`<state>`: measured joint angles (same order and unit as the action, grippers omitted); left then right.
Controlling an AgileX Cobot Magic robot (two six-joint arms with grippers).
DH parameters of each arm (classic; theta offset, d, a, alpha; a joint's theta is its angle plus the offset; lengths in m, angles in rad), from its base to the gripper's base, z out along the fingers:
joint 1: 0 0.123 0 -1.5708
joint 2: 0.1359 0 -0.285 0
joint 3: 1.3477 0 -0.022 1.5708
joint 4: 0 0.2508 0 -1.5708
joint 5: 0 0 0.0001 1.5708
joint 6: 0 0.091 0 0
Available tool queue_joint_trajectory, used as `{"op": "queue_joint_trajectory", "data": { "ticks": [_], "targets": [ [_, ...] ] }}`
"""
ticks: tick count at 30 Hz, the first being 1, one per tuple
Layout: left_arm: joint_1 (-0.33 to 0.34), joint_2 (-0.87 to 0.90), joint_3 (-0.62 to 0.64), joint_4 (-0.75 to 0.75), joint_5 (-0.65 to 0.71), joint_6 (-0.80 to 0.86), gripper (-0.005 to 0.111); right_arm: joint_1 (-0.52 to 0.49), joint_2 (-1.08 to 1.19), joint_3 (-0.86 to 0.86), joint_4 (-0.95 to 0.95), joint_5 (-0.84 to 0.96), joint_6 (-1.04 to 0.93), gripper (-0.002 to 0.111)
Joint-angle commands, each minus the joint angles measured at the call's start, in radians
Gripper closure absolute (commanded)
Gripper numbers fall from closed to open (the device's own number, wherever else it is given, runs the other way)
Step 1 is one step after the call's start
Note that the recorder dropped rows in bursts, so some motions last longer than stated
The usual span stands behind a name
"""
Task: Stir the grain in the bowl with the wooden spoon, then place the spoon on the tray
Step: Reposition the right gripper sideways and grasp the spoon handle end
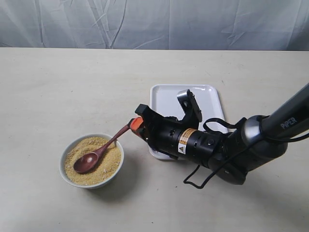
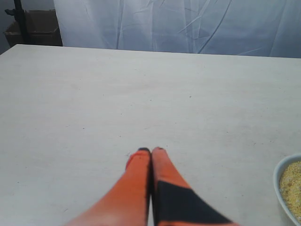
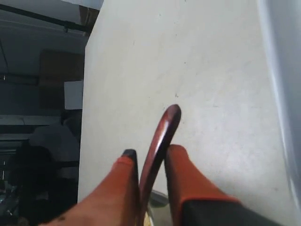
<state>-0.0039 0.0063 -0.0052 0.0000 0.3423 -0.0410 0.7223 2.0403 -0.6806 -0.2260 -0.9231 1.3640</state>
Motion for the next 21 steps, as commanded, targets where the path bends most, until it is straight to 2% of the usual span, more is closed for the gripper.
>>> {"op": "queue_joint_trajectory", "data": {
  "ticks": [1,5,14,16,19,21],
  "targets": [
    [0.002,-0.006,0.005,0.000,-0.006,-0.001,0.107,0.001,0.023,-0.006,0.022,-0.022,-0.004,0.103],
    [0.002,-0.006,0.005,0.000,-0.006,-0.001,0.107,0.006,0.042,-0.006,0.035,-0.029,-0.002,0.109],
    [0.002,-0.006,0.005,0.000,-0.006,-0.001,0.107,0.010,0.044,-0.003,0.031,-0.027,0.031,0.108],
    [0.002,-0.006,0.005,0.000,-0.006,-0.001,0.107,0.010,0.044,-0.003,0.029,-0.025,0.044,0.100],
    [0.002,-0.006,0.005,0.000,-0.006,-0.001,0.107,0.012,0.044,-0.003,0.025,-0.029,0.048,0.076],
    [0.002,-0.006,0.005,0.000,-0.006,-0.001,0.107,0.019,0.044,-0.003,0.038,-0.029,0.048,0.066]
  ]
}}
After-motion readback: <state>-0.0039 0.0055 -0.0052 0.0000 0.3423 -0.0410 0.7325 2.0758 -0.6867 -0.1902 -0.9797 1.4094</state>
